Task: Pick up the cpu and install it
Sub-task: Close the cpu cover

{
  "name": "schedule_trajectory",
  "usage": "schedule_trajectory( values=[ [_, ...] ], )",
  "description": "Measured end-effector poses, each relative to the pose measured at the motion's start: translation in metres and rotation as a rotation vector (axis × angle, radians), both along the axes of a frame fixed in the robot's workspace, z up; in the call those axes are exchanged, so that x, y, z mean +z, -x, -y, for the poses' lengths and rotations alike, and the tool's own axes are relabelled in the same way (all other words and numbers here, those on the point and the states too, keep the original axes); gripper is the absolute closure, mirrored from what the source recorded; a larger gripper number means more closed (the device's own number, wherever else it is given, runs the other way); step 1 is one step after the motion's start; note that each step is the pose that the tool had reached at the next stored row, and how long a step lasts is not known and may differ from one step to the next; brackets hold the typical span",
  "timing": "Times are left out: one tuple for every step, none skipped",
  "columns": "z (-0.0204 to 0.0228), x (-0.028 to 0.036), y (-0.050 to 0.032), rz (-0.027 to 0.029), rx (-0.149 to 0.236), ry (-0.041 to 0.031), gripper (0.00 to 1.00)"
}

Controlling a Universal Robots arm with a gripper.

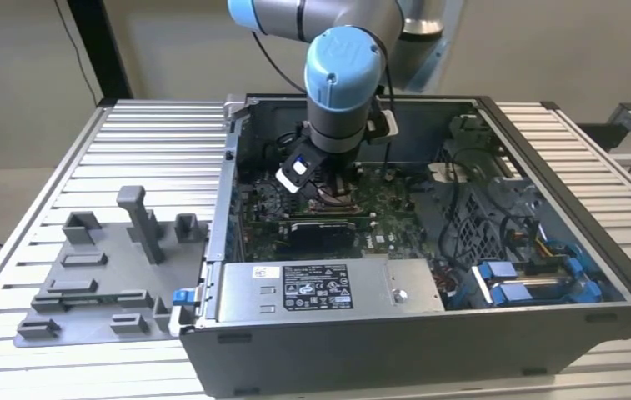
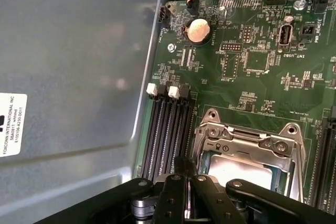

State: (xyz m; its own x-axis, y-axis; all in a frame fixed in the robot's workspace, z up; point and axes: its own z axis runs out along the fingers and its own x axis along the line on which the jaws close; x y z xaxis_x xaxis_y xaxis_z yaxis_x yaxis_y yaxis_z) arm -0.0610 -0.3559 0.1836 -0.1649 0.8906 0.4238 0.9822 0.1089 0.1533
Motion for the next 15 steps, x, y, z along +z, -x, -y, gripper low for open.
schedule_trajectory(
  values=[
    [0.0, -0.0002, -0.0004, 0.0, 0.0, -0.0001, 1.0],
    [0.0, -0.0004, -0.0008, -0.0002, 0.0, -0.0008, 1.0],
    [0.0, -0.0007, -0.0012, 0.0, 0.0, -0.002, 1.0],
    [-0.0001, -0.0011, -0.0016, 0.0002, 0.0, -0.0033, 1.0],
    [-0.0002, -0.0014, -0.002, 0.0002, 0.0, -0.0053, 1.0],
    [-0.0003, -0.0017, -0.0024, 0.0001, 0.0, -0.0076, 1.0],
    [-0.0006, -0.0021, -0.0027, 0.0001, 0.0, -0.0105, 1.0],
    [-0.0009, -0.0025, -0.003, 0.0002, 0.0, -0.0135, 1.0],
    [-0.0013, -0.0029, -0.0033, 0.0001, 0.0, -0.0165, 1.0],
    [-0.0016, -0.0032, -0.0037, 0.0001, 0.0, -0.02, 1.0],
    [-0.0018, -0.0036, -0.004, 0.0001, 0.0, -0.0241, 1.0],
    [-0.0017, -0.0037, -0.0041, 0.0, 0.0, -0.0272, 1.0],
    [-0.0018, -0.0036, -0.0042, 0.0, 0.0, -0.0297, 1.0],
    [-0.0018, -0.0023, -0.0043, 0.0002, 0.0, -0.0316, 1.0],
    [-0.0019, 0.0011, -0.0039, 0.0002, 0.0, -0.0327, 1.0]
  ],
)
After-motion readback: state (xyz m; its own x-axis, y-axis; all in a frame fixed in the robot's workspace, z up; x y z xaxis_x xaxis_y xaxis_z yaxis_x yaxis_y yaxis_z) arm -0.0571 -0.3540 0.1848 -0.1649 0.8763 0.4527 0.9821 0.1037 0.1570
